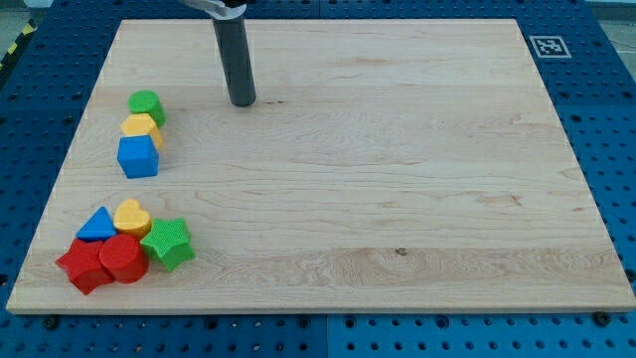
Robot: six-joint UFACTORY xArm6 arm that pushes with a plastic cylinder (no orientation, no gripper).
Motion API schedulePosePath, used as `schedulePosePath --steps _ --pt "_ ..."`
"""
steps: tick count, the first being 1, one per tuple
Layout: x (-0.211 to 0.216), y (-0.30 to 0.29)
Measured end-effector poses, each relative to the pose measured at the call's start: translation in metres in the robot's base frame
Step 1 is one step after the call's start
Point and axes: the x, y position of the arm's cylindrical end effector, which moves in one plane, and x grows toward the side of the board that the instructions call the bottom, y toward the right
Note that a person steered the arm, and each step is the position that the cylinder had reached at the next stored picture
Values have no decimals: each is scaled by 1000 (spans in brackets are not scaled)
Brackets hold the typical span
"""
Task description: Move the arm to the left center
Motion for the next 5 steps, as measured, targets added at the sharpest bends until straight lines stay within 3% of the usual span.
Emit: schedulePosePath --steps 5 --pt "-11 -7"
